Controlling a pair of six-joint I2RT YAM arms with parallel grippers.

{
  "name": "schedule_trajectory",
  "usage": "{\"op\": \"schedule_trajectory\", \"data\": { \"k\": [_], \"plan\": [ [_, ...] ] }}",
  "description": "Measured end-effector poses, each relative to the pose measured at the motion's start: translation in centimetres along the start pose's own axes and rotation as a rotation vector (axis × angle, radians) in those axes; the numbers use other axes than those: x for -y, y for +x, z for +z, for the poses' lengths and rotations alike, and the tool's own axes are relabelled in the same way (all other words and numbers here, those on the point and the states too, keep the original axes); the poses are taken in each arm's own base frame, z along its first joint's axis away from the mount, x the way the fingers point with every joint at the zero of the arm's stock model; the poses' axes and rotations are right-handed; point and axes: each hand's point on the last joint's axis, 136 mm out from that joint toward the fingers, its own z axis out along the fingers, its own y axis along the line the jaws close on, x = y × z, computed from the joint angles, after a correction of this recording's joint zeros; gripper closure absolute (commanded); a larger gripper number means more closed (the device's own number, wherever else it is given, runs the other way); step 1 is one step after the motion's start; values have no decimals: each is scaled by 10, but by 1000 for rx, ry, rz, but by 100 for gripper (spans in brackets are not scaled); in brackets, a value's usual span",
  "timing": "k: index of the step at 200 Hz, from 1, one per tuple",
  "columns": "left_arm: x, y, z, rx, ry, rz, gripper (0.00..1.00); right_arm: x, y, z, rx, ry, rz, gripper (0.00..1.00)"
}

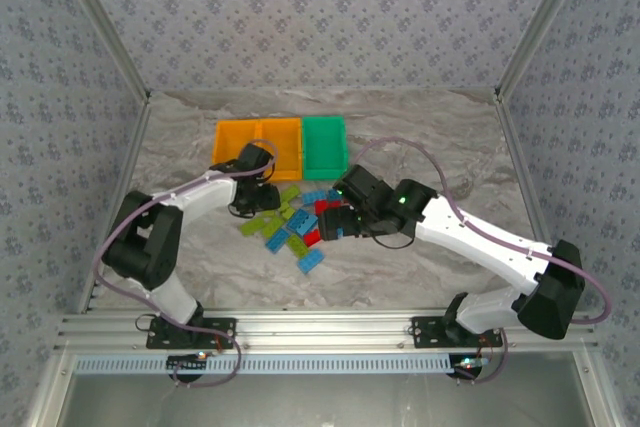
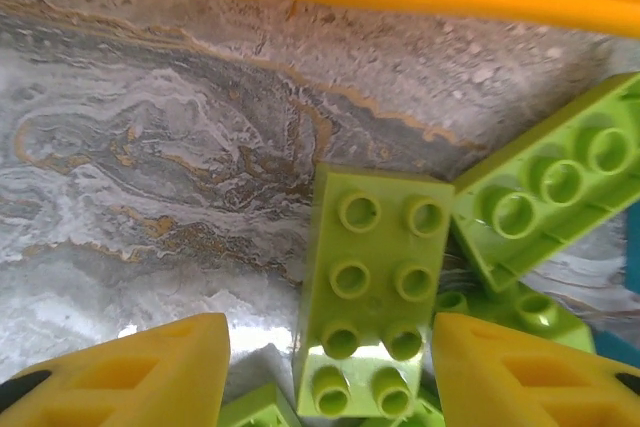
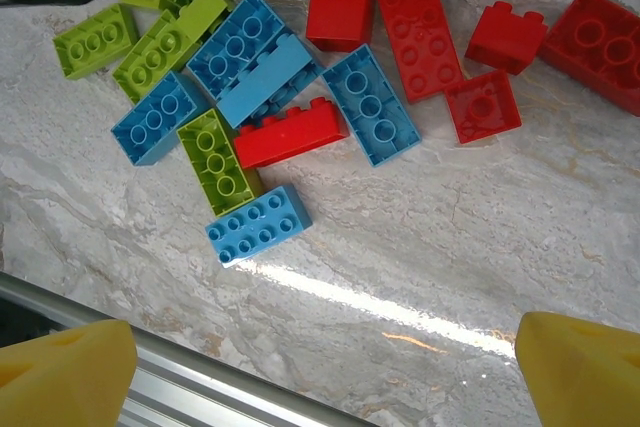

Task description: Sort the legos into containers by color

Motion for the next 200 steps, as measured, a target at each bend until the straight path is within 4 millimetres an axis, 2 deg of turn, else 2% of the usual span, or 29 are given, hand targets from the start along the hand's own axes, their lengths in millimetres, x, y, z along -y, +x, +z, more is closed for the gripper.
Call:
{"op": "schedule_trajectory", "data": {
  "k": [37,63,78,89,103,118,130,151,164,179,200],
  "plan": [
    [4,-3,6,-9,11,5,46,1,3,0,-6,9,-5,0],
    [6,-6,8,-2,21,8,53,-1,2,-3,-5,7,-9,0],
    [0,-7,9,-1,0,5,55,-6,0,-6,3,-6,-15,0],
    [-7,-7,12,-5,-19,-4,61,-11,-1,-9,8,-15,-21,0],
    [-15,-6,14,-10,-37,-10,63,-17,-4,-11,15,-26,-29,0],
    [-19,-9,13,-3,-44,-15,64,-22,-4,-12,15,-33,-37,0],
    [-21,-9,12,1,-47,-14,72,-24,-4,-11,12,-34,-42,0],
    [-23,-6,8,3,-47,-11,74,-27,-5,-10,10,-35,-47,0],
    [-25,-3,2,5,-46,-10,74,-30,-5,-12,13,-40,-48,0],
    [-23,-6,-15,32,-28,-12,74,-35,-6,-15,20,-49,-58,0],
    [-14,-21,-60,147,42,-15,72,-46,-8,-21,40,-73,-77,0]
  ]
}}
